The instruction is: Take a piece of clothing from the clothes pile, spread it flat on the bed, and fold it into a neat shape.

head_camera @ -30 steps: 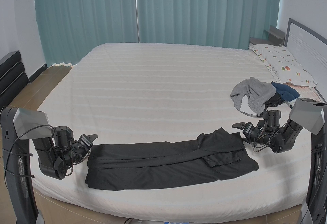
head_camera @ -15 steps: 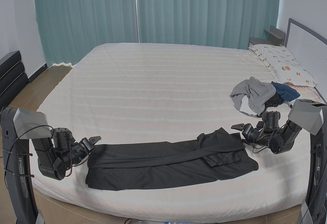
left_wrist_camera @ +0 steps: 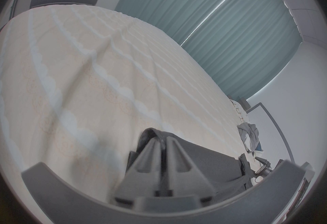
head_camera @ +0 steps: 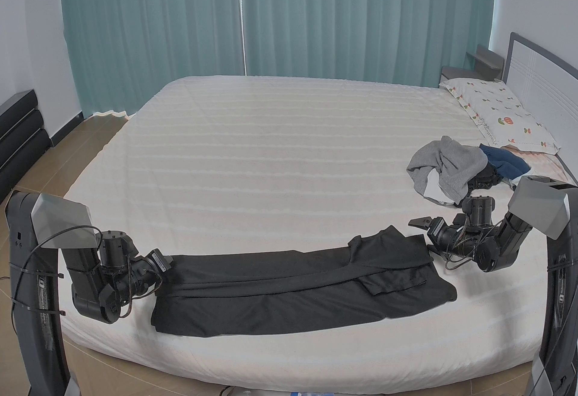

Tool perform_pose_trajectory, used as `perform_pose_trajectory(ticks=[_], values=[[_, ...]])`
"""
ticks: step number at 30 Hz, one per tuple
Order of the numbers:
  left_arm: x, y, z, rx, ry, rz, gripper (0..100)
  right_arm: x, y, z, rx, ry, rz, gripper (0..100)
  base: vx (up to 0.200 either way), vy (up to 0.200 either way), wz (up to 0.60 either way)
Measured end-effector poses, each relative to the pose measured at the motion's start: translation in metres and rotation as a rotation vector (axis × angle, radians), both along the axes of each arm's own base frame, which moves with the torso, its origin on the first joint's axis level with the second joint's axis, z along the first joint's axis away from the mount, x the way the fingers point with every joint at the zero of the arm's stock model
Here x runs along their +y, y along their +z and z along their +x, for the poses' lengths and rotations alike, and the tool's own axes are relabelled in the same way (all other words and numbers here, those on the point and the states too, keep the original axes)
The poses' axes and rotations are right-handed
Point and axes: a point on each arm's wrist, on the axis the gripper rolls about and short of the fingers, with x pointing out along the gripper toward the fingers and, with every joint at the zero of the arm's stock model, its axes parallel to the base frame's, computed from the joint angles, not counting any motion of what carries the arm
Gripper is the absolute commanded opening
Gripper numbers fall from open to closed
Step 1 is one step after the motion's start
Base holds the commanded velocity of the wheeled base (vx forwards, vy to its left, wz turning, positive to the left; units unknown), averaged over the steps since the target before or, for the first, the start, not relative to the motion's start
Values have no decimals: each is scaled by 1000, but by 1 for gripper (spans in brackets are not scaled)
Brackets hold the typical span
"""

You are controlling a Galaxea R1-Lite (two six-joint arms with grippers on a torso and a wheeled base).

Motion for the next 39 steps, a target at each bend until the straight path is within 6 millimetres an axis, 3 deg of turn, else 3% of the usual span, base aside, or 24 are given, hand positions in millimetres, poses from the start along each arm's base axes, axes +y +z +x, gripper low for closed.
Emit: perform_pose_trajectory(ticks=[12,24,25,39], values=[[2,-2,1,-13,187,-25,0,1,-3,3,-3,-4,-8,100,0,0,0],[1,-2,1,-31,192,-26,0,7,-8,14,-26,-14,-34,100,0,0,0],[1,-2,0,-30,191,-26,0,7,-8,15,-28,-19,-41,0,0,0,0],[1,-3,0,-29,190,-24,0,7,-8,16,-52,-28,-47,0,0,0,0]])
